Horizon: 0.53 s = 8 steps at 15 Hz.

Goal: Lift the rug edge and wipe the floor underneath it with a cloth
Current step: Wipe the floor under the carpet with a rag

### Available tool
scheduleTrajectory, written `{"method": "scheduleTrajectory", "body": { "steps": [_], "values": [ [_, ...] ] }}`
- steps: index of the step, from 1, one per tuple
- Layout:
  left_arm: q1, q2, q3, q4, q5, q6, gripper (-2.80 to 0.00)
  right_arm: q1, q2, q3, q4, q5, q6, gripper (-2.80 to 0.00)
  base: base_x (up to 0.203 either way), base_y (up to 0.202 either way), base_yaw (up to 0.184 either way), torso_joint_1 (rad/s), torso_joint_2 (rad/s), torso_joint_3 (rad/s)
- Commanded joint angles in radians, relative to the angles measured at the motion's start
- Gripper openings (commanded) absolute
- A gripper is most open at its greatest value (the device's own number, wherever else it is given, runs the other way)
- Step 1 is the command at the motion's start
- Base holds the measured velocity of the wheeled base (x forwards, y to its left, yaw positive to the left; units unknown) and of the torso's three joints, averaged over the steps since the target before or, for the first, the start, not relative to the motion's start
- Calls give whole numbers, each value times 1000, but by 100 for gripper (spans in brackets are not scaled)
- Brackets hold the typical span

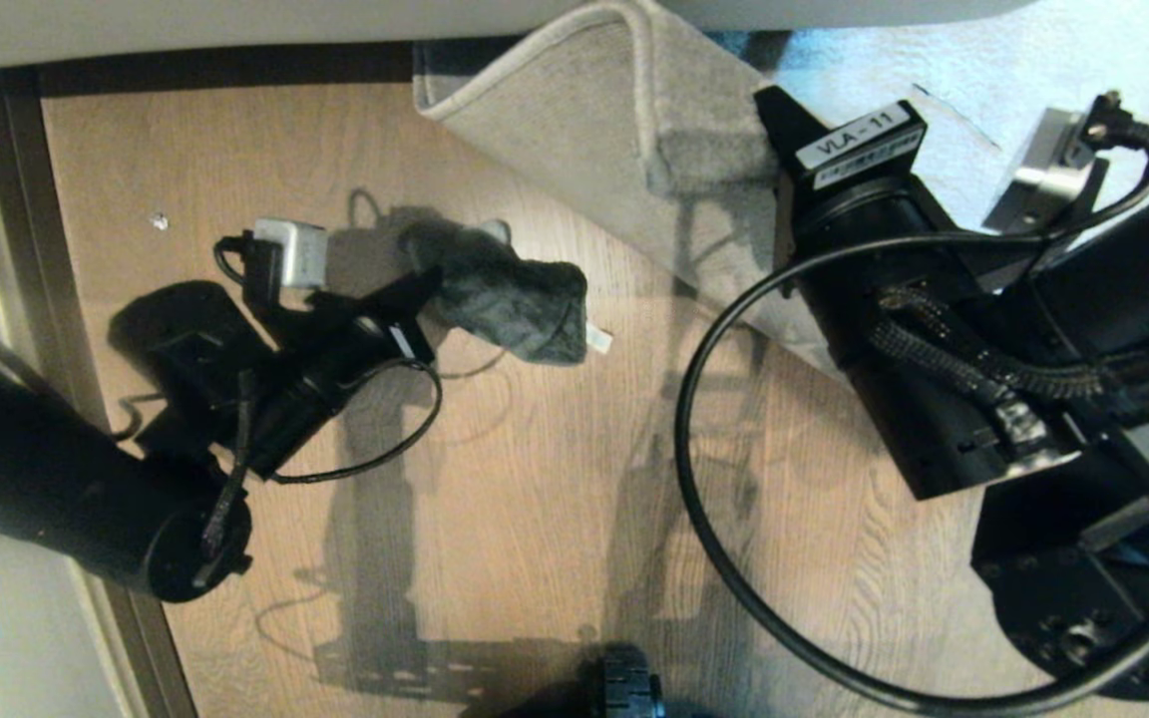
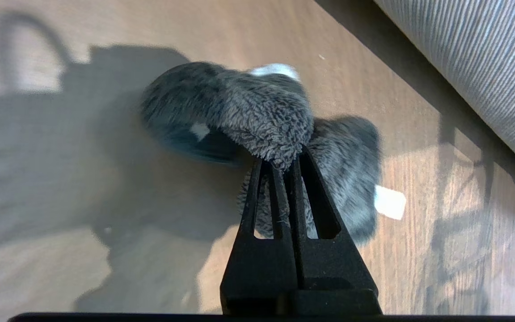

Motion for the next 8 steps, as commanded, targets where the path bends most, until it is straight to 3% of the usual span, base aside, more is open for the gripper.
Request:
{"method": "scheduleTrajectory", "body": {
  "steps": [1, 5, 8],
  "values": [
    [27, -91, 60, -8, -3, -2, -280, 13, 0, -4, -45, 1, 4, -280, 0, 0, 0, 0, 0, 0],
    [62, -222, 263, -7, -13, -2, -280, 30, -7, -1, -44, 1, -4, -280, 0, 0, 0, 0, 0, 0],
    [14, -277, 435, -7, -28, 0, -280, 32, -3, -3, -45, 1, -9, -280, 0, 0, 0, 0, 0, 0]
  ]
}}
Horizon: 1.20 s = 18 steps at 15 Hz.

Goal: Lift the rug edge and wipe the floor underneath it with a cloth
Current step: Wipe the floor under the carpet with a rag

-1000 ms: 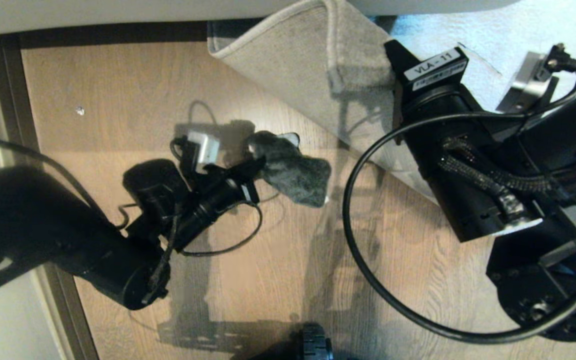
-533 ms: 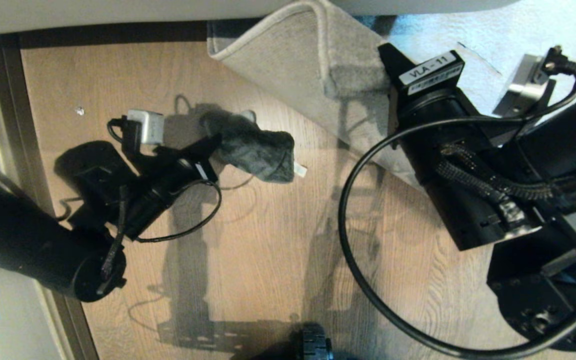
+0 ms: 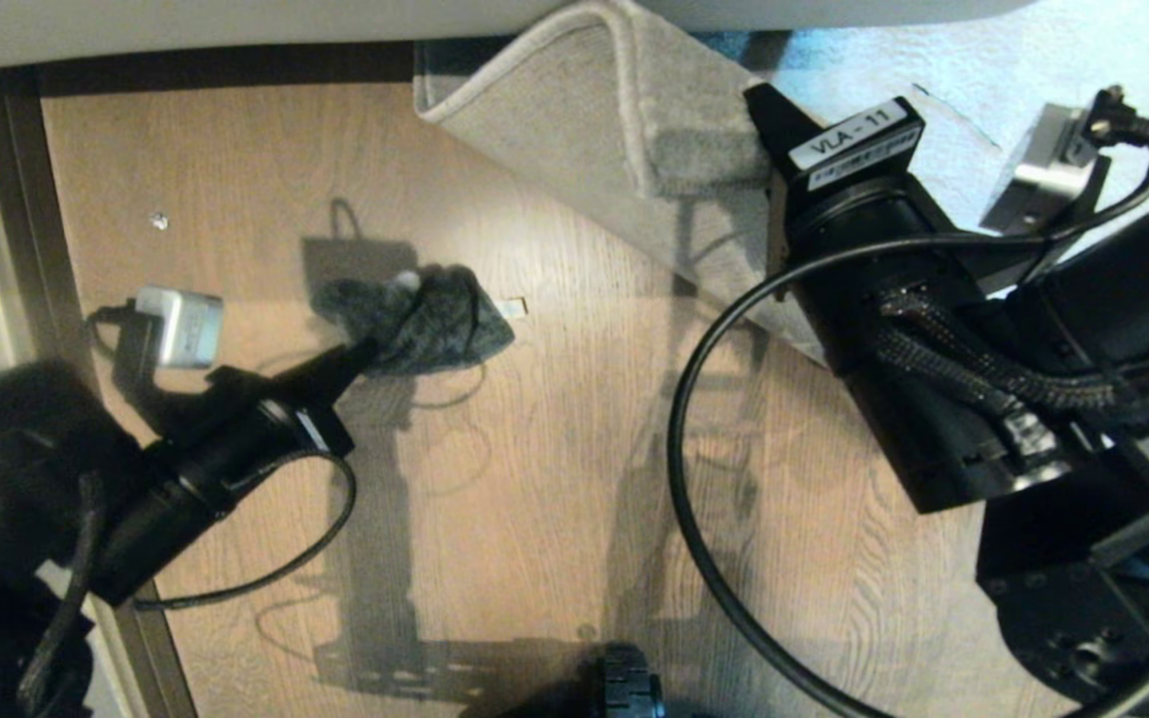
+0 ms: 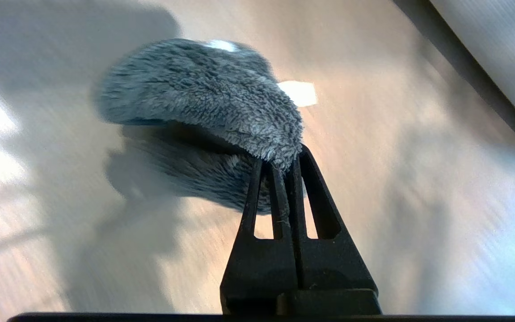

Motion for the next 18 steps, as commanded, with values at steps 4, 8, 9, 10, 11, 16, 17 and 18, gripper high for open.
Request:
{"method": "scheduleTrajectory", "body": {
  "steps": [4, 8, 9, 10, 11, 16, 17, 18],
  "values": [
    [-236, -63, 148, -8, 4, 1, -280, -1, -10, 2, -44, -1, 2, -280, 0, 0, 0, 0, 0, 0],
    [-446, 13, 134, -8, 6, 2, -280, -1, -13, 2, -44, -1, 1, -280, 0, 0, 0, 0, 0, 0],
    [-477, 46, 114, -9, 7, 2, -280, -1, -12, 2, -44, -1, 1, -280, 0, 0, 0, 0, 0, 0],
    [-499, 81, 82, -9, 8, 2, -280, -1, -12, 2, -44, -1, 1, -280, 0, 0, 0, 0, 0, 0],
    [-511, 115, 39, -10, 10, 2, -280, -1, -14, 2, -44, -1, 1, -280, 0, 0, 0, 0, 0, 0],
    [-515, 277, -239, -10, 16, 0, -280, -1, -14, 2, -44, -3, 2, -280, 0, 0, 0, 0, 0, 0],
    [-505, 310, -294, -10, 16, 0, -280, -1, -14, 2, -44, -2, 2, -280, 0, 0, 0, 0, 0, 0],
    [-492, 335, -338, -10, 15, 0, -280, -1, -16, 2, -44, -3, 2, -280, 0, 0, 0, 0, 0, 0]
  ]
}}
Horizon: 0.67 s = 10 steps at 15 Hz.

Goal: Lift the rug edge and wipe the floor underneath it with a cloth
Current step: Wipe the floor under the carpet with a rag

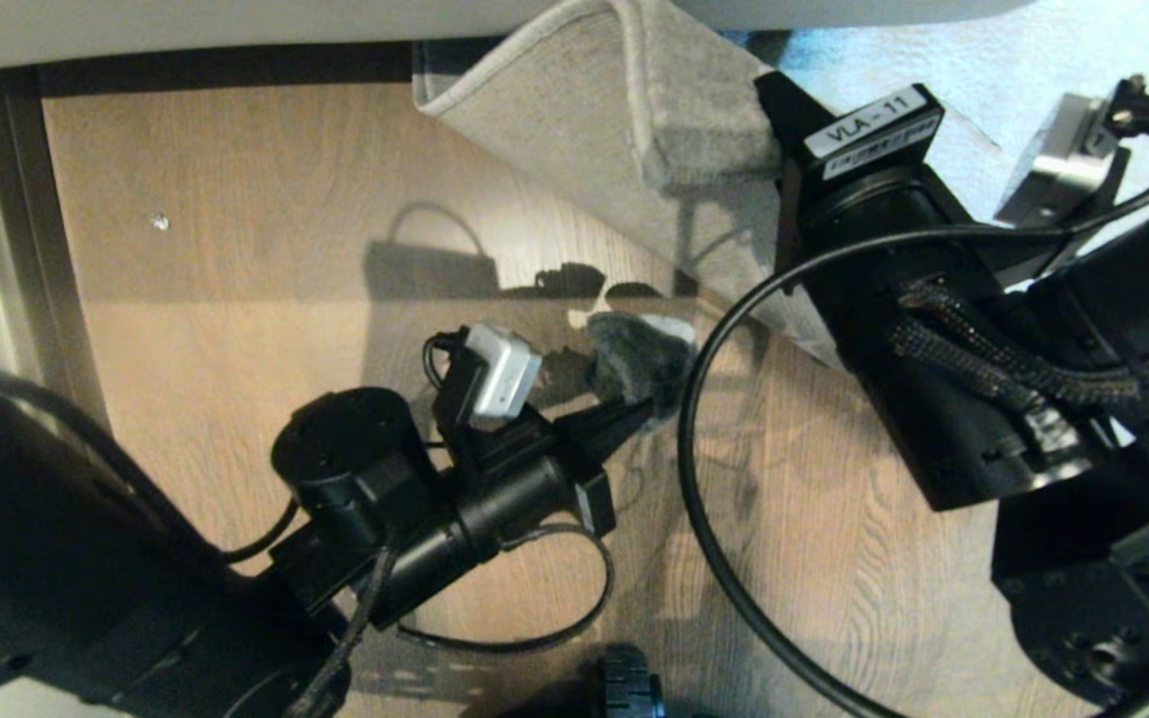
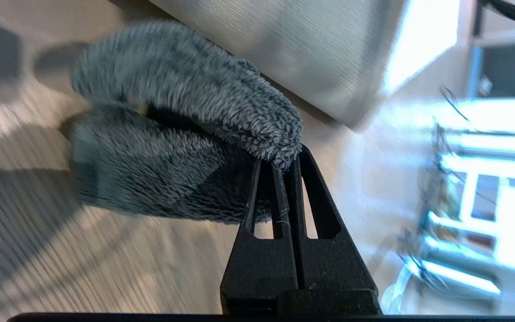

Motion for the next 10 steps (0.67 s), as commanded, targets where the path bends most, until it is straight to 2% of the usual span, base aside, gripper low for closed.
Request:
{"method": "scheduleTrajectory", "body": {
  "steps": [1, 3, 10],
  "values": [
    [31, 85, -87, -10, -2, -1, -280, 0, -1, 2, -44, -3, 3, -280, 0, 0, 0, 0, 0, 0],
    [85, 95, -122, -8, -5, -2, -280, 0, -9, 2, -44, -3, 5, -280, 0, 0, 0, 0, 0, 0],
    [305, 28, -124, -9, -7, -2, -280, 2, -21, 2, -44, -1, 3, -280, 0, 0, 0, 0, 0, 0]
  ]
}}
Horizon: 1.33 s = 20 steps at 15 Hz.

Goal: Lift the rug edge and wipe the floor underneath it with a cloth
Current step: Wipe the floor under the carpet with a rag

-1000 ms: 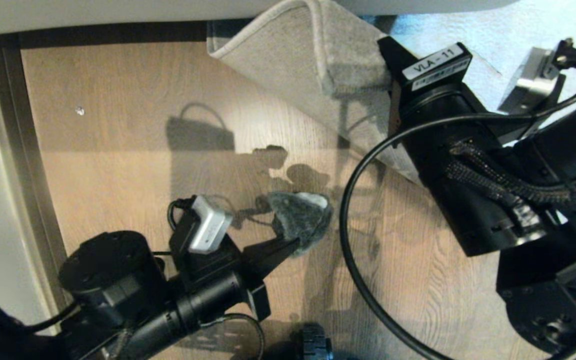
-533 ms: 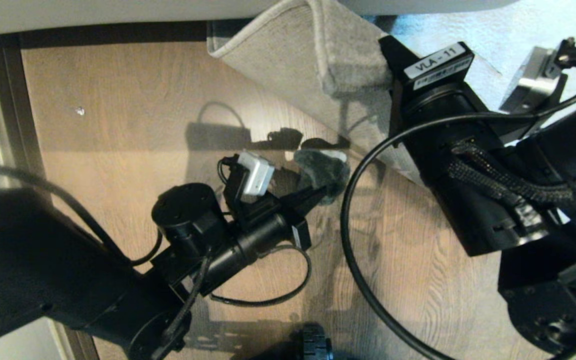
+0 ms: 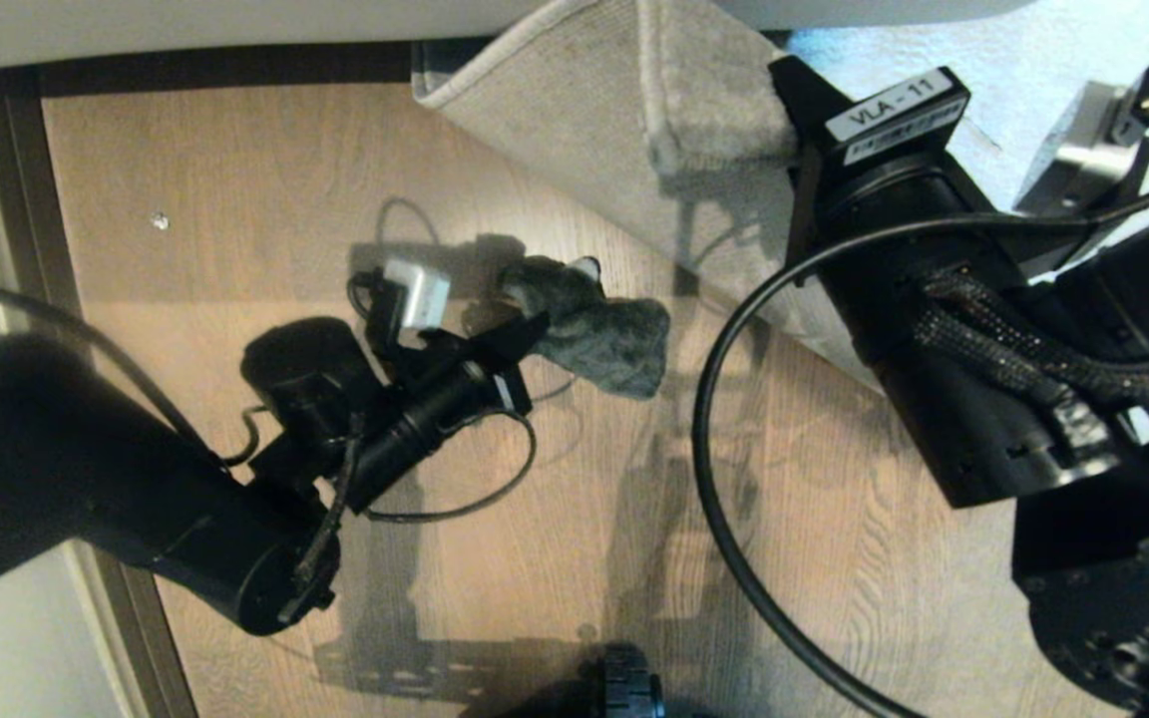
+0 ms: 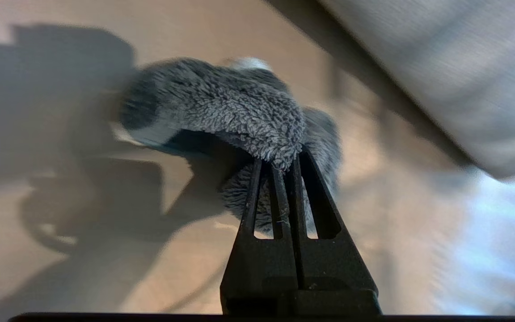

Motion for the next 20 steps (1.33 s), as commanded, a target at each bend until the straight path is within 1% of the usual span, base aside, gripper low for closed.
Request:
{"method": "scheduleTrajectory", "body": {
  "steps": [1, 6, 8, 10, 13, 20],
  "values": [
    [67, -46, 3, -7, -2, -1, -280, 0, -2, 0, -45, -3, 4, -280, 0, 0, 0, 0, 0, 0],
    [246, -127, 33, -5, -13, -1, -280, 1, 2, 21, -45, -3, -7, -280, 0, 0, 0, 0, 0, 0],
    [310, -167, 84, -6, -29, -1, -280, 1, 7, 19, -46, -3, -7, -280, 0, 0, 0, 0, 0, 0],
    [350, -210, 144, -6, -46, -2, -280, 1, 10, 17, -46, -3, -7, -280, 0, 0, 0, 0, 0, 0],
    [377, -297, 259, -6, -52, -3, -280, 4, 16, 20, -46, -3, -10, -280, 0, 0, 0, 0, 0, 0],
    [379, -494, 534, -6, -47, -3, -280, 9, 32, 15, -46, -1, -19, -280, 0, 0, 0, 0, 0, 0]
  ]
}}
